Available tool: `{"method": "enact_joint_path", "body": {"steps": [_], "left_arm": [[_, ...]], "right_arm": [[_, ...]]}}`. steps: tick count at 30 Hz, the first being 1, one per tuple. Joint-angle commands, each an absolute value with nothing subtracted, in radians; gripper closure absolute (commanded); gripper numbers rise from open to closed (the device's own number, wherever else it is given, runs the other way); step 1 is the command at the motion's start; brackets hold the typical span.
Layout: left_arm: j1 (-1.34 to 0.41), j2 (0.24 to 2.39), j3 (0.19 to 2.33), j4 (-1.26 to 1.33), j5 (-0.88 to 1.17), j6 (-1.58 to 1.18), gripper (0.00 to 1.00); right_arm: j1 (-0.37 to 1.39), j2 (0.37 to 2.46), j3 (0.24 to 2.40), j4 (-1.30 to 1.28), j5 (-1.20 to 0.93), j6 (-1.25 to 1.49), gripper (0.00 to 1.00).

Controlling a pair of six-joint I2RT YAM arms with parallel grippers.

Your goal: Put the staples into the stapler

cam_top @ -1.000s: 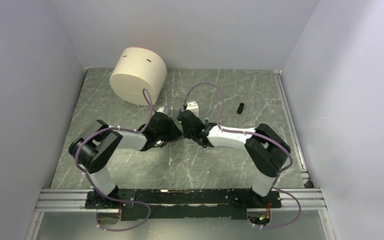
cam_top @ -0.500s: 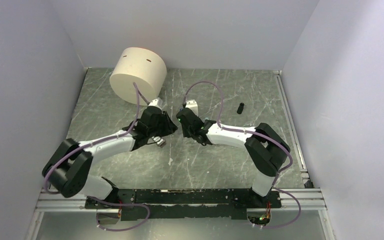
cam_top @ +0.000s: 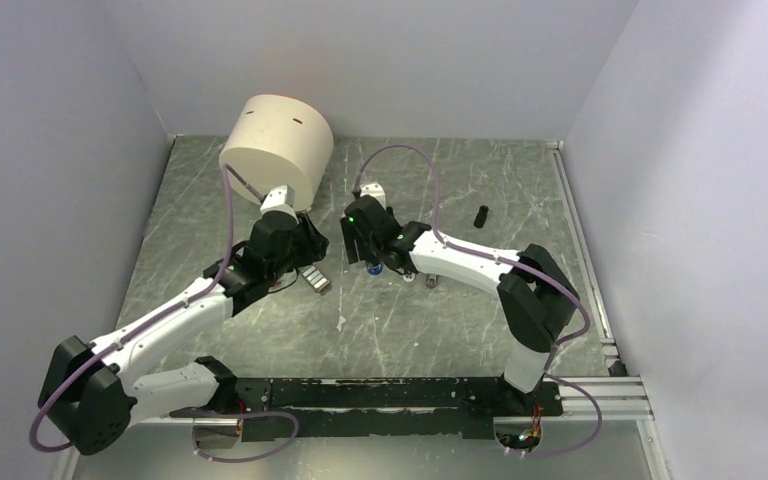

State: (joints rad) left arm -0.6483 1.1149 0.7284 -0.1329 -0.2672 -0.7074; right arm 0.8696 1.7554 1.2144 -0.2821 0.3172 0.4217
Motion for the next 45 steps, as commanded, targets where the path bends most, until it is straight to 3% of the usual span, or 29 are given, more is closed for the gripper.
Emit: {"method": "enact_joint_path", "body": {"steps": [1, 10, 16, 25, 42, 45], "left_arm": [[-0.637, 1.056, 0.715, -0.185, -0.298, -0.680, 0.54], [-0.636, 1.002, 0.666, -0.185, -0.271, -0.671, 0.53], [-0.635, 1.000, 0.642, -0.170, -0.242, -0.667, 0.52], [-0.635, 1.009, 0.631, -0.164, -0.238, -0.657, 0.52], [-0.633, 1.008, 0.607, -0.159, -0.212, -0.668, 0.52], [-0.634, 1.004, 0.614, -0.164, -0.211, -0.669, 0.52]], "right_arm": [[0.861, 1.799, 1.297, -0.364, 0.318, 0.402, 0.31], [0.861, 1.850, 1.329, -0.449, 0.345, 0.429, 0.42], [0.854, 1.872, 1.327, -0.475, 0.353, 0.437, 0.58], [0.843, 1.896, 1.305, -0.480, 0.334, 0.443, 0.69], [0.830, 1.965, 1.260, -0.454, 0.300, 0.478, 0.72], [0.828, 1.913, 1.279, -0.444, 0.315, 0.475, 0.68]]}}
